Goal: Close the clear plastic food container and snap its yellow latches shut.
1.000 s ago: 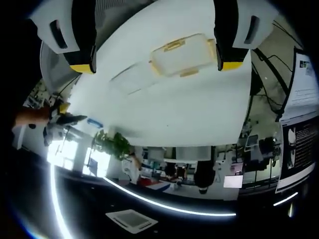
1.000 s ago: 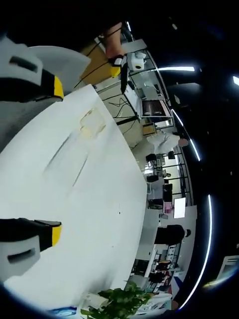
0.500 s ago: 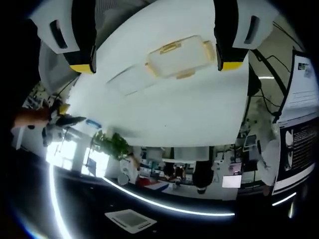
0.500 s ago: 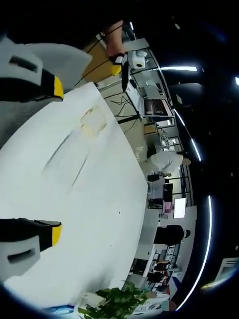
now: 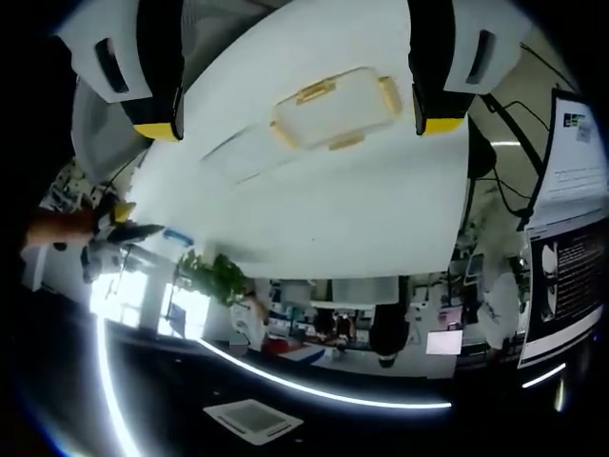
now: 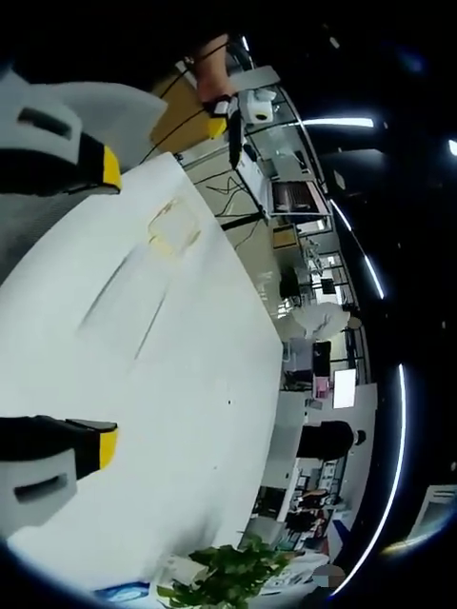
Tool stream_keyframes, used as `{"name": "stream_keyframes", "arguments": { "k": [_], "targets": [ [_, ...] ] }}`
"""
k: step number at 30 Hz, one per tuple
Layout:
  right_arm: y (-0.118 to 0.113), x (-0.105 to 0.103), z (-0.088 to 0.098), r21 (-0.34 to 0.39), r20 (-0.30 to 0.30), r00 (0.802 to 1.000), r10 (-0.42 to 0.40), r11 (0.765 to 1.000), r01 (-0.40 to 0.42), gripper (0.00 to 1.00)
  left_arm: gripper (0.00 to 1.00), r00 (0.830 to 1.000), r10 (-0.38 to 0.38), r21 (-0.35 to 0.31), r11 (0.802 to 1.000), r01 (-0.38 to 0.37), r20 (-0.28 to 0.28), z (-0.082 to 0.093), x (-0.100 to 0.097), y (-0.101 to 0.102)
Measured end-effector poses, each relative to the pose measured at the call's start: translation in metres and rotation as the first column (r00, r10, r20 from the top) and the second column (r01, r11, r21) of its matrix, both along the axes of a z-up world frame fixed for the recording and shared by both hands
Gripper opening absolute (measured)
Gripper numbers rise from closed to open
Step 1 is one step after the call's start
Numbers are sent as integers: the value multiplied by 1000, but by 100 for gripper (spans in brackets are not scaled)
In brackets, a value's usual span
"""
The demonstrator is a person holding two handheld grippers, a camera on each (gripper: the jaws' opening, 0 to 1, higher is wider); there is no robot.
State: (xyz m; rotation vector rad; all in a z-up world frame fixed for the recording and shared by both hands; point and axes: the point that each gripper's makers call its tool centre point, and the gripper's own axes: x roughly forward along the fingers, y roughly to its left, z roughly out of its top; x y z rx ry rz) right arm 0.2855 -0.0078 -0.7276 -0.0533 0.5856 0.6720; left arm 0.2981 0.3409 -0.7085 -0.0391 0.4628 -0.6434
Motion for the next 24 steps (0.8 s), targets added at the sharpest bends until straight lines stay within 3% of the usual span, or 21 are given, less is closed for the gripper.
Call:
{"name": "stream_keyframes", "arguments": {
  "k": [13,24],
  "targets": [
    [10,8,-3,-9,-8,1000,-14,1000,13,97,99,1000,-2,6,1000,2,-6,-10,0,9],
    [31,12,-7,-25,-26,999,28,999,-29,95,99,999,36,-1,999,-36,-8,-24,-3,24]
  ]
}}
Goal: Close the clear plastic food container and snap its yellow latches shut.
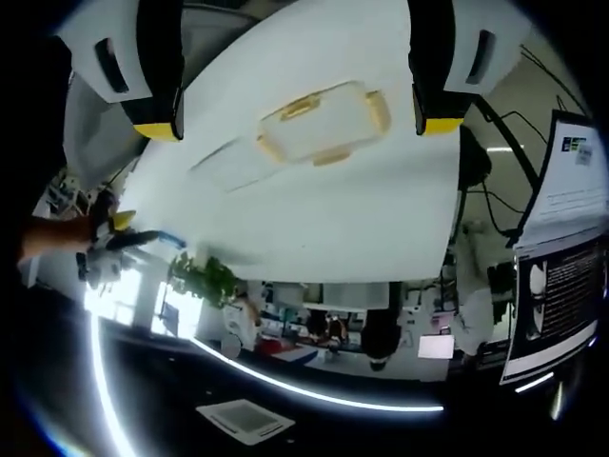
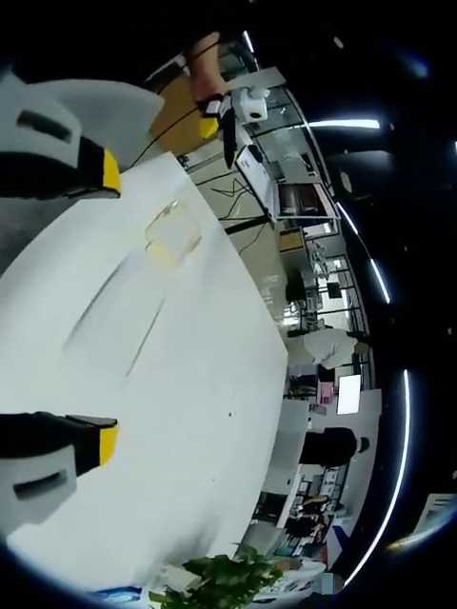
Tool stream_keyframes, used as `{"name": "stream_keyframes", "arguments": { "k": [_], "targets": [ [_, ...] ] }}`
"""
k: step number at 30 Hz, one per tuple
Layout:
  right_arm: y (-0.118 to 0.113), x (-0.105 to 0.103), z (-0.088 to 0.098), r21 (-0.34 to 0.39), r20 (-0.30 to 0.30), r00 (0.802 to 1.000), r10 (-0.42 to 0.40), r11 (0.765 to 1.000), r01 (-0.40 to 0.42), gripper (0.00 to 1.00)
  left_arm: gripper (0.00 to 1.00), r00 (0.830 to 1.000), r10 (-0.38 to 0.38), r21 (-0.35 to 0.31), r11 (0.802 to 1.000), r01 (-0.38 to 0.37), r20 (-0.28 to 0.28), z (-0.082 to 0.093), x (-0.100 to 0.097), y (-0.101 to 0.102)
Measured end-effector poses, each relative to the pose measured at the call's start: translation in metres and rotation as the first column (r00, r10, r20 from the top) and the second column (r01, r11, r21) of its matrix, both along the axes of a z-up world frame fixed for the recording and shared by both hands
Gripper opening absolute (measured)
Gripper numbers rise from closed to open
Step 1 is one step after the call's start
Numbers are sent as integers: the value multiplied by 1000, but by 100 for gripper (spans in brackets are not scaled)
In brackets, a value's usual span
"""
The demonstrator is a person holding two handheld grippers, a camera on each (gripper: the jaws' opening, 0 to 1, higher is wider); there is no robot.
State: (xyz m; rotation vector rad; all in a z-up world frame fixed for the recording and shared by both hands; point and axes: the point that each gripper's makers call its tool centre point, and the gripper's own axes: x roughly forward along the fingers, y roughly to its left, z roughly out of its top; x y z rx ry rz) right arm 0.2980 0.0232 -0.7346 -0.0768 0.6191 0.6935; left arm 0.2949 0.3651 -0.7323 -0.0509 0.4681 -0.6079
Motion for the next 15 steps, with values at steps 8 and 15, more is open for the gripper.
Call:
{"name": "stream_keyframes", "arguments": {
  "k": [8,15],
  "targets": [
    [15,9,3,-10,3,999,41,999,-41,96,99,1000,-2,-5,1000,2,-4,-4,3,6],
    [30,12,3,-19,5,998,66,998,-66,95,99,1000,2,-2,1000,-2,0,-4,8,16]
  ]
}}
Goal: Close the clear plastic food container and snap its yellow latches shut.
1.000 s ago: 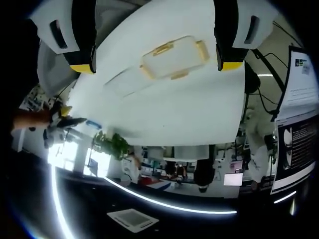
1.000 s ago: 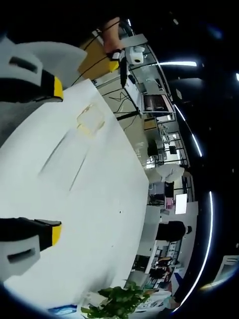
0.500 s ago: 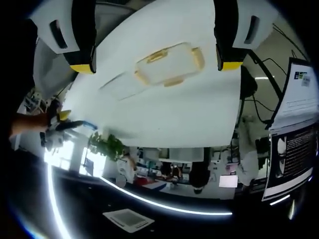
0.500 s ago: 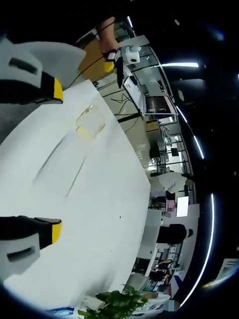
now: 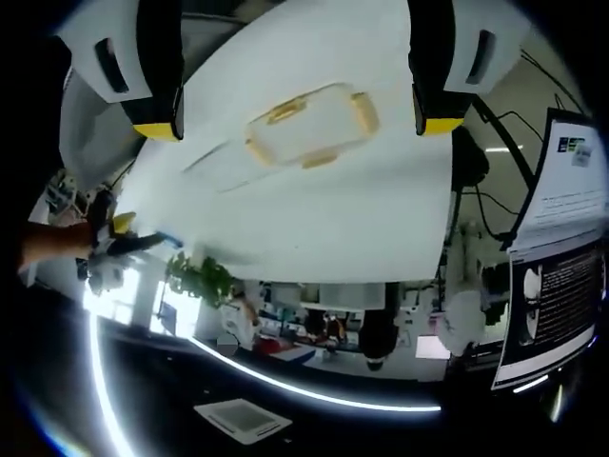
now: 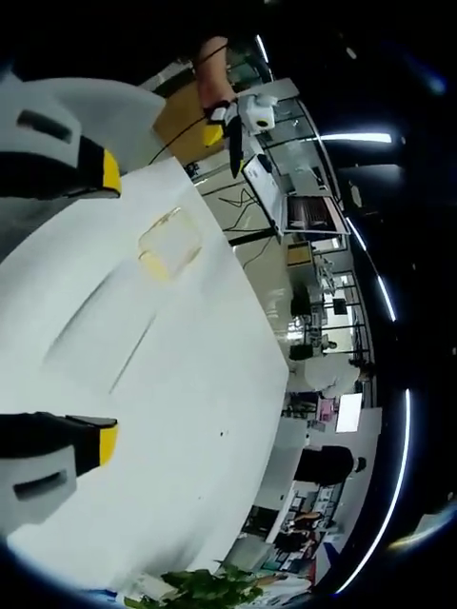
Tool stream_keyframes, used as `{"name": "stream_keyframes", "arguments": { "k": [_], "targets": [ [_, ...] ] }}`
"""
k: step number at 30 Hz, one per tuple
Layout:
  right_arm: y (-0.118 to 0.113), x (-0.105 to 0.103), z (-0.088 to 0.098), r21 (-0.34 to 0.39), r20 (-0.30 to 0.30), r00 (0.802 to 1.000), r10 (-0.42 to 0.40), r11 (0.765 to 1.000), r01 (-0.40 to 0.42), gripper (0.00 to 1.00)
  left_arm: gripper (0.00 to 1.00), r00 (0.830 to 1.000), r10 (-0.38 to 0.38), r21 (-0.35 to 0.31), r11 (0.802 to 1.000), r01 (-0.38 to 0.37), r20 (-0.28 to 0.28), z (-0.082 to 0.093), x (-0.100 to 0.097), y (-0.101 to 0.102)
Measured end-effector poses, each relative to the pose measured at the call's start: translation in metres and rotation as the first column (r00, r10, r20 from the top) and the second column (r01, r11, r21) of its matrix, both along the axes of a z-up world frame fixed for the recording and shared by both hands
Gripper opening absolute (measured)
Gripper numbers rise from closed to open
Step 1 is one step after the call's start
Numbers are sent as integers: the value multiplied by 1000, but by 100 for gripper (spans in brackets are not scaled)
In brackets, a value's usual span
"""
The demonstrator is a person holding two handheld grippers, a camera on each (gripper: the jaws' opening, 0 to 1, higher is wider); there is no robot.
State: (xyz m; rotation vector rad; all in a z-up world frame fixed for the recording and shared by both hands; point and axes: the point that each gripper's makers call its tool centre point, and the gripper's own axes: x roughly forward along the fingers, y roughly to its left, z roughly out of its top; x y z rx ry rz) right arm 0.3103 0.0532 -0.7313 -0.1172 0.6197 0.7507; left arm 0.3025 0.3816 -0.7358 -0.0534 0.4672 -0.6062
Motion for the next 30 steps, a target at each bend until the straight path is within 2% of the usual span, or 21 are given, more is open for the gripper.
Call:
{"name": "stream_keyframes", "arguments": {
  "k": [13,16,27,30],
  "targets": [
    [22,8,-4,-14,6,1000,18,1000,-18,94,99,1000,-12,4,1000,12,-8,-6,9,13],
    [28,10,-8,-17,6,1000,27,1000,-27,93,99,999,-26,16,1000,26,-21,-13,12,15],
    [43,16,-18,-21,-2,999,41,999,-41,92,96,997,-78,49,996,79,-24,-20,17,18],
    [49,16,-18,10,-31,999,39,999,-38,93,99,996,-93,31,995,93,-11,-19,19,19]
  ]
}}
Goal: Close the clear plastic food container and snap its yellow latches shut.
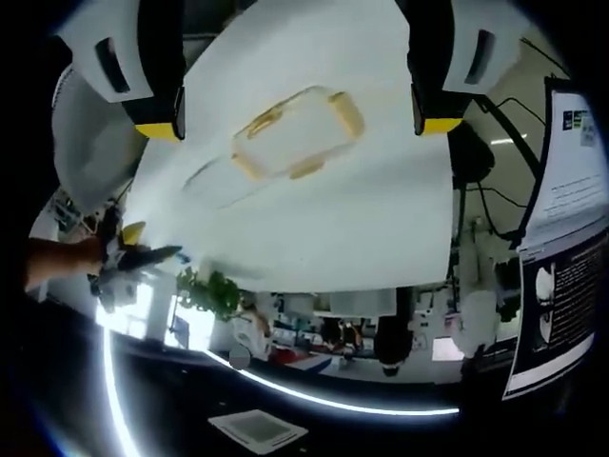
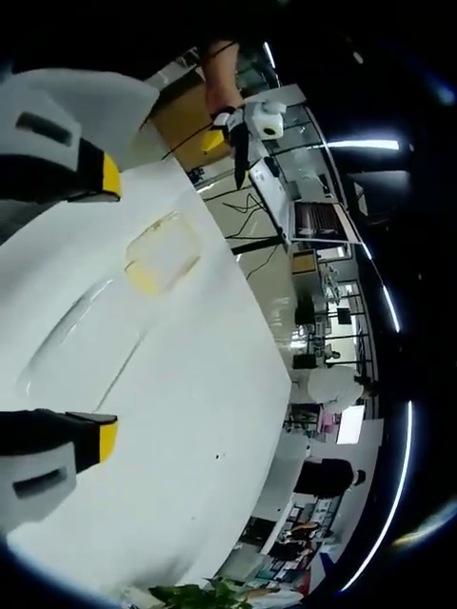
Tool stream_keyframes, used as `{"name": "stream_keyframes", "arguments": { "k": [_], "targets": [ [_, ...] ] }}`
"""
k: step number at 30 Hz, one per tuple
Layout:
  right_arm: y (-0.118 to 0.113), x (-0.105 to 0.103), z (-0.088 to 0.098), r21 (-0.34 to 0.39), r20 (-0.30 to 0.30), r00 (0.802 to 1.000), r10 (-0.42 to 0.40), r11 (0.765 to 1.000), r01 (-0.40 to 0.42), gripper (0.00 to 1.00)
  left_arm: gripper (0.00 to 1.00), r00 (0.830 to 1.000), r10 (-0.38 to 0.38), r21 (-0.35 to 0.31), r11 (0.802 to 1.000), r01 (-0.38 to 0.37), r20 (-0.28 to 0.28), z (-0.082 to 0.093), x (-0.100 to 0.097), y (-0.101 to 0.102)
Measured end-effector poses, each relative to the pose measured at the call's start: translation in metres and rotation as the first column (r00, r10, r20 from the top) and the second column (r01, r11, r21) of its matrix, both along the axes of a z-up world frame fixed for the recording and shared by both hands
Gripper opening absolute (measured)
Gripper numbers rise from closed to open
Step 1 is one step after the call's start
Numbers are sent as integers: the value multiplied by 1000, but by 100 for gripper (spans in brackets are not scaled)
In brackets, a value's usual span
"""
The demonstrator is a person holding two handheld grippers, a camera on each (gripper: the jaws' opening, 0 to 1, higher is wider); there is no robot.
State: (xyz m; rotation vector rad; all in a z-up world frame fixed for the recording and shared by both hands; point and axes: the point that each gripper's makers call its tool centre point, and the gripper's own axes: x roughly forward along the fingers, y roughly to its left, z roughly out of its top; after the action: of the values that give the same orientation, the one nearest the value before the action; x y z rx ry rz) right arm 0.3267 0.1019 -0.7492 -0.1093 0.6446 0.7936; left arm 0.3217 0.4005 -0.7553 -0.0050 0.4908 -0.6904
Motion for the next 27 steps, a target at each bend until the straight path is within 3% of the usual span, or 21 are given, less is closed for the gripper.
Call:
{"name": "stream_keyframes", "arguments": {
  "k": [3,23,25,27],
  "targets": [
    [4,0,-4,-53,9,999,38,998,-37,89,98,1000,-22,28,999,23,-18,-6,-1,0],
    [30,2,-5,-18,-19,994,111,994,-111,89,96,996,-69,61,996,72,-55,-18,11,5],
    [33,2,-4,21,-46,994,100,995,-100,89,98,996,-66,29,997,67,-59,-16,13,3],
    [34,1,-8,-9,-42,992,119,993,-119,88,99,995,-78,21,997,80,-55,-15,14,3]
  ]
}}
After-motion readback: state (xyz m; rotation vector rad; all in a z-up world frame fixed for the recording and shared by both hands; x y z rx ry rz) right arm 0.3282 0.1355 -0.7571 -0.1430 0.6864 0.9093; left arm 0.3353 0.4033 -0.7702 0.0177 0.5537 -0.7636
